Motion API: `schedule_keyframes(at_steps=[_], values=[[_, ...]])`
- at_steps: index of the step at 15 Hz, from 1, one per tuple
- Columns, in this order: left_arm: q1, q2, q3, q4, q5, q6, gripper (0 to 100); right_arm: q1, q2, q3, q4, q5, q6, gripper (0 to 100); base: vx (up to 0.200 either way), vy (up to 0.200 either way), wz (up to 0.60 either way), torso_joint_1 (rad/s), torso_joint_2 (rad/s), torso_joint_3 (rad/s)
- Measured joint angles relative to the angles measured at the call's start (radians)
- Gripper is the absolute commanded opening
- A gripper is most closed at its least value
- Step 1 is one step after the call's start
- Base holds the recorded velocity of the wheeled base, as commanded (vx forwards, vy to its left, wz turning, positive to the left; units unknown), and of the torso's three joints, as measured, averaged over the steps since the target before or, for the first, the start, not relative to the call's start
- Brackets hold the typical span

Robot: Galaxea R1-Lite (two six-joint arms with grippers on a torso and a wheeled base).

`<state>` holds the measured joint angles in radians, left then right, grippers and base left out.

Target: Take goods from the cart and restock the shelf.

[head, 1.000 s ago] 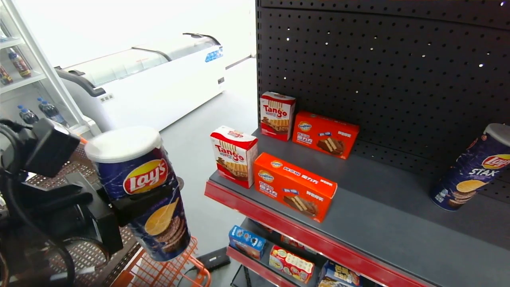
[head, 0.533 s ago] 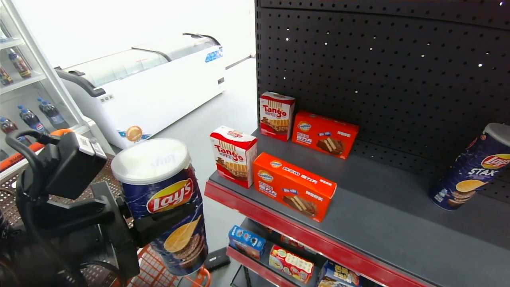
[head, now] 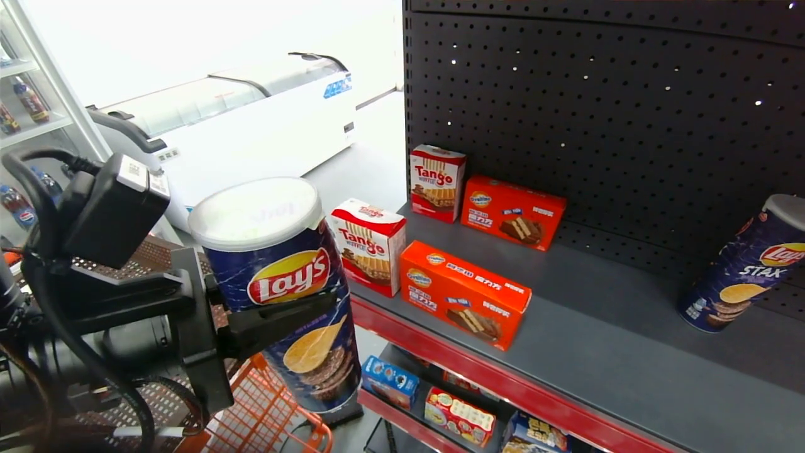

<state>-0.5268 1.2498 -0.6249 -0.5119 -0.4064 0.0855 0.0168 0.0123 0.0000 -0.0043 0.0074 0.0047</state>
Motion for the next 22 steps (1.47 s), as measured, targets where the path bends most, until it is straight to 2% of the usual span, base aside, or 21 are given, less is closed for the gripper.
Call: schedule_keyframes(at_steps=[2, 5, 17, 22], values=[[-0.002, 0.014, -0.004, -0.030, -0.033, -0.004, 0, 0.000, 0.000, 0.000, 0.000, 0.000, 0.000, 100, 0.000, 0.000, 0.00, 0.000, 0.00, 0.000], [-0.011, 0.024, -0.013, -0.031, -0.051, -0.004, 0, 0.000, 0.000, 0.000, 0.000, 0.001, 0.000, 100, 0.000, 0.000, 0.00, 0.000, 0.00, 0.000], [-0.013, 0.064, -0.078, -0.033, -0.054, -0.004, 0, 0.000, 0.000, 0.000, 0.000, 0.001, 0.000, 100, 0.000, 0.000, -0.60, 0.005, 0.00, 0.002], [-0.009, 0.067, -0.077, -0.034, -0.053, -0.006, 0, 0.000, 0.000, 0.000, 0.000, 0.000, 0.000, 100, 0.000, 0.000, 0.00, 0.000, 0.00, 0.000]])
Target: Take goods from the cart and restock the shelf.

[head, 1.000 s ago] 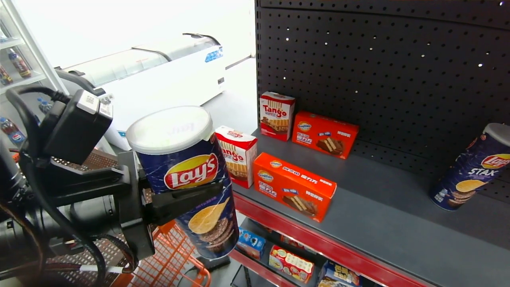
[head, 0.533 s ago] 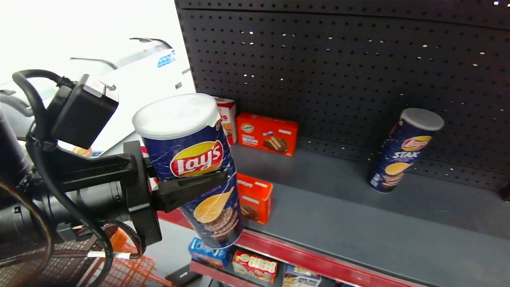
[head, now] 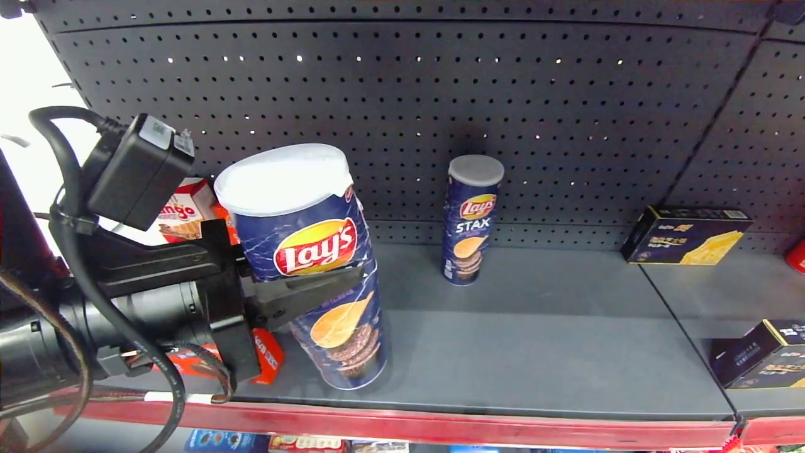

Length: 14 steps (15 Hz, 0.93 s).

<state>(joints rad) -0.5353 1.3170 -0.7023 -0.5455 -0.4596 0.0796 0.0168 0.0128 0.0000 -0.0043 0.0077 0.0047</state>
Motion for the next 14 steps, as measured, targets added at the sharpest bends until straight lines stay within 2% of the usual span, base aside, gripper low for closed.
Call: schedule_keyframes(at_steps=[9, 10, 14], values=[[0.006, -0.003, 0.010, 0.001, 0.001, 0.000, 0, 0.000, 0.000, 0.000, 0.000, 0.001, 0.000, 100, 0.000, 0.000, 0.00, 0.000, 0.00, 0.000], [0.007, -0.004, 0.010, 0.001, 0.001, 0.000, 0, -0.001, 0.000, 0.000, 0.000, 0.001, -0.001, 100, 0.000, 0.000, -0.60, -0.002, 0.00, 0.002], [0.007, -0.007, 0.010, 0.004, 0.002, -0.009, 0, 0.000, 0.000, 0.000, 0.001, 0.001, 0.000, 100, 0.000, 0.000, 0.00, 0.000, 0.00, 0.000]])
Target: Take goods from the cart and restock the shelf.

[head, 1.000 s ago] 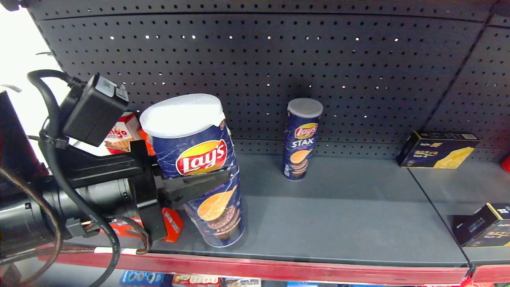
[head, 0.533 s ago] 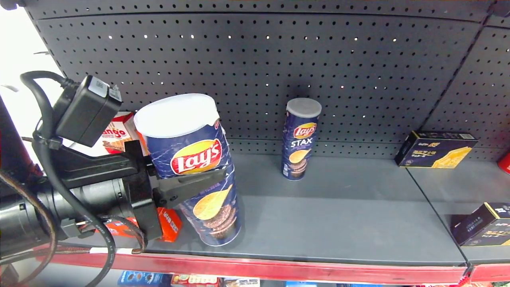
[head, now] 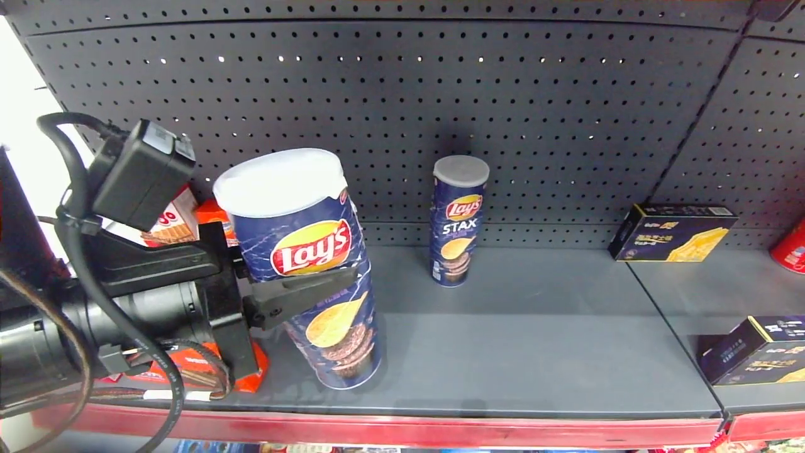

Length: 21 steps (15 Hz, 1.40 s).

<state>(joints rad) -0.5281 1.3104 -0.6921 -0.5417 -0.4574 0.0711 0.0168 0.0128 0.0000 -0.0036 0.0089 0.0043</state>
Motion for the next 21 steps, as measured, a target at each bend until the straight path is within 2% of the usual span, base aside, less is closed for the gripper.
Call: schedule_keyframes(at_steps=[3, 7, 10, 15, 18, 21], values=[[0.005, -0.001, -0.004, -0.011, 0.001, -0.020, 0, -0.001, 0.000, 0.000, -0.001, 0.000, 0.000, 100, 0.000, 0.000, 0.00, 0.000, 0.00, 0.000], [0.041, -0.006, 0.000, -0.046, -0.001, -0.022, 0, 0.000, 0.001, 0.000, 0.000, 0.003, 0.000, 100, 0.000, 0.000, 0.00, 0.000, 0.00, 0.000], [0.056, -0.012, 0.006, -0.048, 0.004, -0.048, 0, 0.012, 0.035, -0.038, -0.006, 0.043, 0.000, 100, 0.000, 0.000, 0.00, 0.000, 0.00, 0.000], [0.066, 0.011, -0.019, -0.059, 0.000, -0.051, 0, 0.083, 0.351, -0.304, -0.039, 0.178, -0.004, 100, 0.000, 0.000, 0.00, 0.000, 0.00, 0.000], [0.068, 0.014, -0.011, -0.058, 0.000, -0.060, 0, 0.189, 0.538, -0.368, -0.115, 0.248, 0.041, 100, 0.000, 0.000, 0.00, 0.000, 0.00, 0.000], [0.068, 0.020, -0.015, -0.057, -0.001, -0.064, 0, 0.235, 0.684, -0.393, -0.231, 0.264, 0.065, 100, 0.000, 0.000, 0.00, 0.000, 0.00, 0.000]])
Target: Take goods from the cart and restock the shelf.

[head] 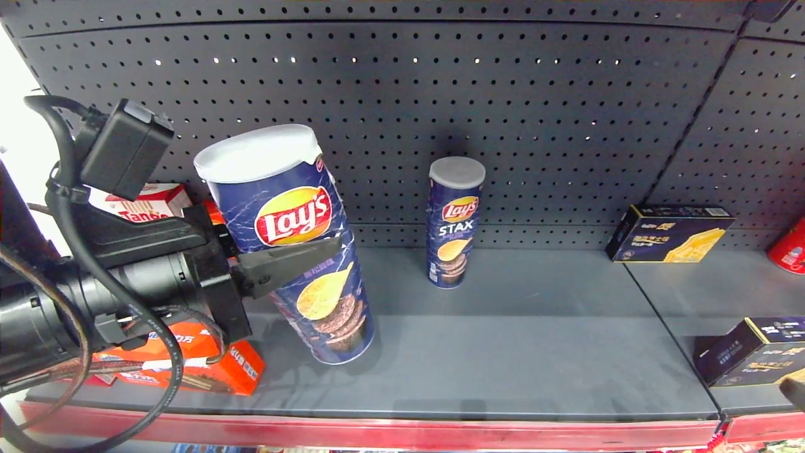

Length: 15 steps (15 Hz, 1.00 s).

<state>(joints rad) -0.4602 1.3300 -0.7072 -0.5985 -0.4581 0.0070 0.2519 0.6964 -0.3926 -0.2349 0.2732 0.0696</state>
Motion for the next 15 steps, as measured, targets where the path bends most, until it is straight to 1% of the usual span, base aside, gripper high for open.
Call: schedule_keyframes(at_steps=[3, 5, 7, 9, 11, 14, 15], values=[[0.001, 0.011, -0.020, -0.001, -0.002, -0.001, 0, 0.014, 0.177, -0.036, -0.130, 0.009, -0.003, 100, 0.000, 0.000, 0.00, 0.000, 0.00, 0.000], [0.001, 0.016, -0.028, 0.000, -0.002, -0.001, 0, 0.014, 0.305, -0.080, -0.227, 0.052, -0.041, 100, 0.000, 0.000, 0.00, 0.000, 0.00, 0.000], [0.002, 0.018, -0.033, 0.000, -0.002, -0.002, 0, 0.009, 0.433, -0.150, -0.280, 0.134, -0.133, 100, 0.000, 0.000, 0.00, 0.000, 0.00, 0.000], [0.003, 0.018, -0.034, -0.001, -0.002, -0.024, 0, 0.003, 0.552, -0.254, -0.305, 0.269, -0.207, 100, 0.000, 0.000, 0.00, 0.000, 0.00, 0.000], [0.003, 0.018, -0.038, -0.004, -0.002, -0.036, 0, -0.002, 0.646, -0.341, -0.309, 0.330, -0.253, 100, 0.000, 0.000, 0.00, 0.000, 0.00, 0.000], [0.003, 0.018, -0.041, -0.003, -0.003, -0.042, 0, -0.012, 0.791, -0.481, -0.336, 0.523, -0.287, 100, 0.000, 0.000, 0.00, 0.000, 0.00, 0.000], [0.003, 0.018, -0.043, -0.003, -0.004, -0.042, 0, -0.016, 0.841, -0.518, -0.359, 0.566, -0.291, 100, 0.000, 0.000, 0.00, 0.000, 0.00, 0.000]])
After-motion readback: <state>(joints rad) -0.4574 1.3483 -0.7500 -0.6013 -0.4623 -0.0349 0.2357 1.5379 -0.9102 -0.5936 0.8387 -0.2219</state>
